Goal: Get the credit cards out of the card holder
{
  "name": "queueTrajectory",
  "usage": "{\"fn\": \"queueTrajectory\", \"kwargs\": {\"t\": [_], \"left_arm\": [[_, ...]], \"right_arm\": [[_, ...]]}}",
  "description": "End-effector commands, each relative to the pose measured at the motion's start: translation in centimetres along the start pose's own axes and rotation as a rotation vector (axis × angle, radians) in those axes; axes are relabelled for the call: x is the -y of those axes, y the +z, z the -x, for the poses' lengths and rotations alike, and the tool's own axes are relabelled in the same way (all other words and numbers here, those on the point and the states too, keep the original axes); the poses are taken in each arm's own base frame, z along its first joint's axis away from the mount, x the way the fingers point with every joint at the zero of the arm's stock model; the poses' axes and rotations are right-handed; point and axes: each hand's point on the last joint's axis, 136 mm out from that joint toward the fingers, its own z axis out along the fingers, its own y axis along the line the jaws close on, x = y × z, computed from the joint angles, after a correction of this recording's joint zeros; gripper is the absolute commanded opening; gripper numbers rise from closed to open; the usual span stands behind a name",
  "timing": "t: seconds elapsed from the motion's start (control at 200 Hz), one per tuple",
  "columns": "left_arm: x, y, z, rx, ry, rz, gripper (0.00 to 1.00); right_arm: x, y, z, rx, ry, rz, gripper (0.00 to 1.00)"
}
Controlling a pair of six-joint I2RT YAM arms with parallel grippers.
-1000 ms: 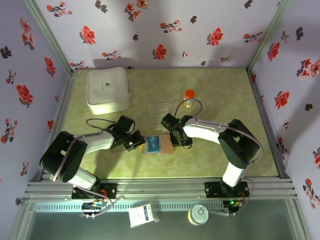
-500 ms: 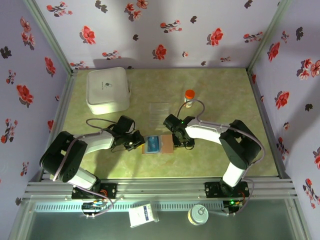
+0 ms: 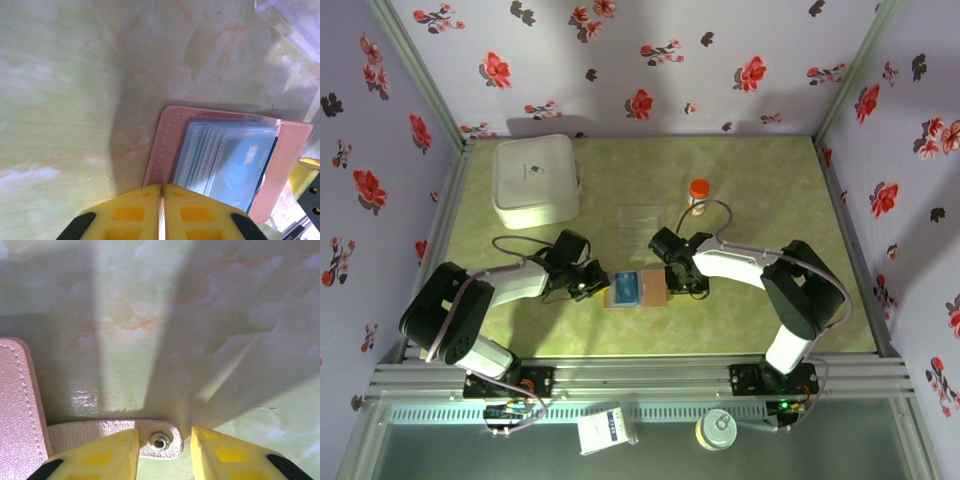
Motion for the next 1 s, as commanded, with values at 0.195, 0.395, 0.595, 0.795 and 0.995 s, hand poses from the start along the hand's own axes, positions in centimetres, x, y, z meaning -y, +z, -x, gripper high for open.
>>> {"fn": "queueTrajectory", "kwargs": {"t": [0.195, 0.395, 0.595, 0.795, 0.995], "left_arm": [[2.7, -2.8, 1.2, 0.043, 0.045, -0.035, 0.1], [3.9, -3.8, 1.6, 0.053, 0.066, -0.049, 0.11], [5.4, -4.5, 1.5, 0.079, 0.085, -0.089, 0.1], [6.8, -3.8, 0.5, 0.045, 0.12, -0.099, 0.09], [7.7, -1.9, -0.8, -0.008, 0.157, -0.079, 0.09]], "right_arm": [[0.2, -3.9, 1.3, 0.05, 0.018, 0.035, 0.37], [-0.2, -6.4, 1.8, 0.083, 0.015, 0.07, 0.36], [-1.7, -8.5, 2.1, 0.119, 0.004, 0.138, 0.32], [-5.6, -9.3, 2.4, 0.12, 0.009, 0.295, 0.26], [-9.6, -9.0, 2.2, 0.083, -0.009, 0.402, 0.25]]}}
